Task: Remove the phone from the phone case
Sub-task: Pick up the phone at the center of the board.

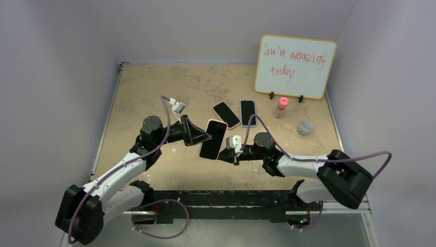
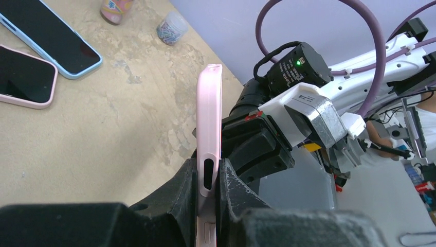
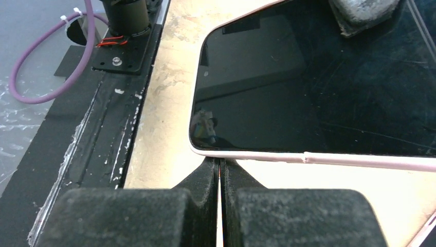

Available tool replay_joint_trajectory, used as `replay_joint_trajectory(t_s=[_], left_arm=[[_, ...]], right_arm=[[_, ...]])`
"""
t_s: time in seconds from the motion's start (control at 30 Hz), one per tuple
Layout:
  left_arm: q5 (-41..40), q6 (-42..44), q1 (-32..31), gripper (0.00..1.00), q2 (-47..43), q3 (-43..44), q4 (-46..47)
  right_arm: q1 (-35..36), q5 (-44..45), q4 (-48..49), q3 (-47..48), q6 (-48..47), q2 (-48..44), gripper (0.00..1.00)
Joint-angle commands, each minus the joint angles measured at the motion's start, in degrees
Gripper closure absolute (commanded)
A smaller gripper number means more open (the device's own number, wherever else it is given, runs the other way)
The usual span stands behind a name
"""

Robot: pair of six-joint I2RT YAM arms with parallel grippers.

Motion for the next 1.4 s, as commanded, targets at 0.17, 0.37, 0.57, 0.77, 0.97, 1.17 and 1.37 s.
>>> replay_joint_trajectory(t_s=[0.17, 0.37, 0.57, 0.77, 0.97, 1.17, 1.37], left_arm=[[-1.4, 7.0, -0.9, 1.00, -5.8, 0.3, 0.2], [1.3, 9.7, -0.9, 1.00, -5.3, 1.6, 4.4], [1.5, 10.1, -0.9, 1.00, -5.7, 2.3, 4.5], [1.4, 11.4, -0.9, 1.00, -5.9, 3.8, 3.8], [1.7, 12.2, -0.9, 1.00, -5.1, 5.3, 3.9], [1.7, 12.4, -0.9, 1.00, -5.0, 5.4, 4.3], [1.9, 12.4, -0.9, 1.00, -4.7, 5.9, 4.5]], right_arm=[[0.0, 0.8, 10.8, 1.9, 3.5, -2.7, 0.80], [0.0, -2.1, 11.6, 0.1, 6.5, -5.3, 0.59], [0.0, -5.8, 11.5, 0.8, 7.3, -5.2, 0.56], [0.0, -7.7, 12.8, 0.6, 7.8, -3.8, 0.53], [0.0, -8.2, 12.1, 1.4, 7.8, -4.1, 0.52], [0.0, -9.5, 11.9, 1.6, 8.4, -4.0, 0.50], [-0.1, -9.6, 13.2, 1.5, 9.3, -3.7, 0.50]])
